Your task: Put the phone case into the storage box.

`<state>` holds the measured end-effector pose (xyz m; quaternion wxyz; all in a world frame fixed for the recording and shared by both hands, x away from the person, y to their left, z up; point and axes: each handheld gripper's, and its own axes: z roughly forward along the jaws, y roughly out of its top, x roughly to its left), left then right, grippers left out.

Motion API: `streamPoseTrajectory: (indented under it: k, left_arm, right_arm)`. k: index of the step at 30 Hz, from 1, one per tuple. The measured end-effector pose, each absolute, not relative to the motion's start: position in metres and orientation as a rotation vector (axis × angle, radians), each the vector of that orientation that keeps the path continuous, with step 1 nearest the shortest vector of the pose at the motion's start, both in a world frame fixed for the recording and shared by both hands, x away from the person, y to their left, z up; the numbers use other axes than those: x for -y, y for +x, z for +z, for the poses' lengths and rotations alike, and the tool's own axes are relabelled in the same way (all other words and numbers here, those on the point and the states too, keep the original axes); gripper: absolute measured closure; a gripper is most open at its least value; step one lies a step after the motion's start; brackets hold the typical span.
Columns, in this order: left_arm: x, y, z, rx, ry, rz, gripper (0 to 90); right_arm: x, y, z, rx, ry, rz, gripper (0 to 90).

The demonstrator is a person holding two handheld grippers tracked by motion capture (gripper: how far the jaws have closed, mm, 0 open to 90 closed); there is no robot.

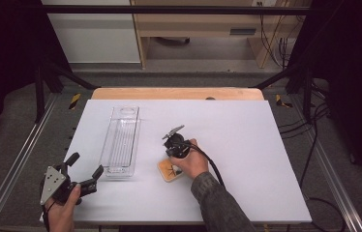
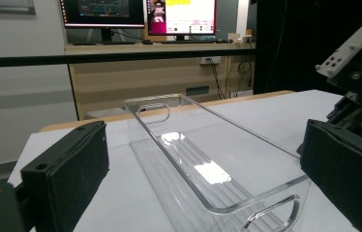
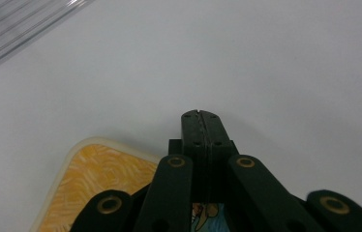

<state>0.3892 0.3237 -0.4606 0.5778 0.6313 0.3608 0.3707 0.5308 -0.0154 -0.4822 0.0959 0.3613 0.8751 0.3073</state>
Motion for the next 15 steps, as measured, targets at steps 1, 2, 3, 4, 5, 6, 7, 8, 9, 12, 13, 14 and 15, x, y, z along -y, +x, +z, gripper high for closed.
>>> streamPoseTrajectory:
  k: [1, 2, 3, 4, 5, 6, 7, 8, 9, 12, 13, 14, 15]
  left_arm:
    - [-0.323, 0.389, -0.461, -0.844, 1.478, 0.868, 3.0]
    - [-0.323, 0.389, -0.461, -0.843, 1.479, 0.868, 3.0]
    - [-0.323, 0.389, -0.461, -0.842, 1.480, 0.868, 3.0]
    - [-0.323, 0.389, -0.461, -0.841, 1.480, 0.868, 3.0]
    - [-0.322, 0.389, -0.461, -0.840, 1.481, 0.868, 3.0]
    - [-0.322, 0.389, -0.461, -0.840, 1.482, 0.868, 3.0]
    - [-0.322, 0.389, -0.461, -0.840, 1.482, 0.868, 3.0]
    - [-0.322, 0.389, -0.461, -0.839, 1.483, 0.868, 3.0]
    - [-0.322, 0.389, -0.461, -0.839, 1.485, 0.869, 3.0]
    - [-0.322, 0.389, -0.460, -0.839, 1.486, 0.871, 3.0]
    - [-0.322, 0.389, -0.460, -0.842, 1.485, 0.870, 3.0]
    - [-0.322, 0.389, -0.460, -0.842, 1.485, 0.870, 3.0]
    - [-0.323, 0.389, -0.460, -0.843, 1.485, 0.871, 3.0]
  right_arm:
    - [0.016, 0.527, -0.482, -2.596, 1.065, 0.911, 90.0]
    - [0.016, 0.527, -0.482, -2.596, 1.065, 0.911, 90.0]
    - [0.019, 0.520, -0.482, -2.600, 1.061, 0.914, 90.0]
    - [0.019, 0.520, -0.482, -2.600, 1.061, 0.914, 90.0]
    - [0.019, 0.517, -0.482, -2.599, 1.048, 0.915, 90.0]
    - [0.021, 0.511, -0.482, -2.599, 1.043, 0.912, 90.0]
    - [0.021, 0.511, -0.482, -2.599, 1.043, 0.912, 90.0]
    - [0.022, 0.508, -0.483, -2.600, 1.038, 0.916, 90.0]
    - [0.024, 0.506, -0.483, -2.593, 1.043, 0.931, 90.0]
    - [0.027, 0.504, -0.483, -2.564, 1.043, 0.979, 90.0]
    - [0.029, 0.503, -0.482, -2.547, 1.047, 1.006, 90.0]
    - [0.029, 0.503, -0.482, -2.547, 1.047, 1.006, 90.0]
    - [0.031, 0.503, -0.480, -2.527, 1.053, 1.027, 89.8]
